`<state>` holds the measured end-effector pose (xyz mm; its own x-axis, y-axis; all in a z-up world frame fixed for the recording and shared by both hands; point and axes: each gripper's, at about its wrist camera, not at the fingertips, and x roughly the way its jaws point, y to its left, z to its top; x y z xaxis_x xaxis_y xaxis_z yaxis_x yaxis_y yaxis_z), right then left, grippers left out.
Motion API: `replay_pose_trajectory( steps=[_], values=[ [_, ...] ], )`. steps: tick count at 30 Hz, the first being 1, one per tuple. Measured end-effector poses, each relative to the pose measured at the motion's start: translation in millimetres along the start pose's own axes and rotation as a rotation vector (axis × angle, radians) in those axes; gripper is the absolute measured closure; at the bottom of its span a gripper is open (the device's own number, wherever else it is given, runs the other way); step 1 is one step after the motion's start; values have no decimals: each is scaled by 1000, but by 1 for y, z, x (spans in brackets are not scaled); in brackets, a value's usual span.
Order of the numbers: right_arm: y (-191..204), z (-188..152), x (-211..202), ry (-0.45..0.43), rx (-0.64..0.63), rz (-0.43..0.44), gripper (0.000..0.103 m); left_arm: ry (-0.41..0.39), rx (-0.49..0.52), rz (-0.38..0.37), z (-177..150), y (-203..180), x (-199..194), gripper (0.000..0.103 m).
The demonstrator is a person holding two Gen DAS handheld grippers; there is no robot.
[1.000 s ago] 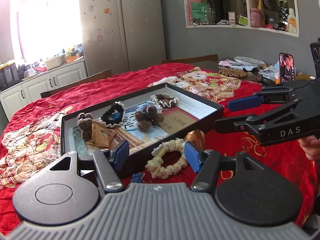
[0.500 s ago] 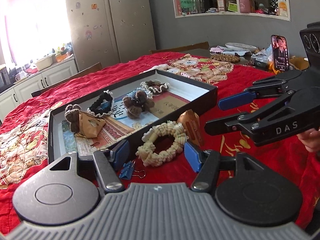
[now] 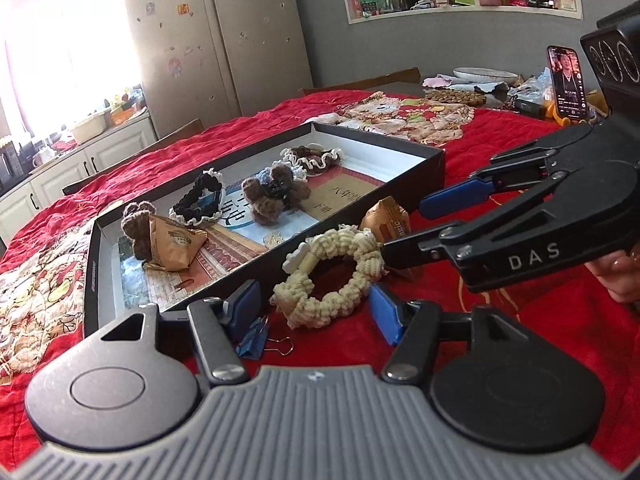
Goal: Organize objects
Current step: 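Reach the left gripper to the cream rope scrunchie while the right reaches a brown paper packet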
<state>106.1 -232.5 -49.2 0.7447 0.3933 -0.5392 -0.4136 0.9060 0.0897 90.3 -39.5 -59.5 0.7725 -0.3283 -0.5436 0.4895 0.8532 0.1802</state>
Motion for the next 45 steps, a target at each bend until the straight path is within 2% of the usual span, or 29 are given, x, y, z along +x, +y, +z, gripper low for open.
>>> replay_pose_trajectory(
  steps=[7,11,16,19,23,45],
  values=[
    [2,4,10,26,7,-12,50,13,-4,-11,0,-3,8,32],
    [1,4,13,32,17,-4,56,17,4,-10,0,-5,11,36],
    [-1,4,14,29,32,4,59,22,-41,-15,2,0,13,53],
    [-2,4,14,28,32,10,60,28,-63,-15,3,2,15,67],
    [-2,4,14,23,35,12,60,31,-76,-28,4,2,14,75],
    [-4,5,-8,-24,41,30,61,0,-93,-20,4,7,-8,78]
  ],
)
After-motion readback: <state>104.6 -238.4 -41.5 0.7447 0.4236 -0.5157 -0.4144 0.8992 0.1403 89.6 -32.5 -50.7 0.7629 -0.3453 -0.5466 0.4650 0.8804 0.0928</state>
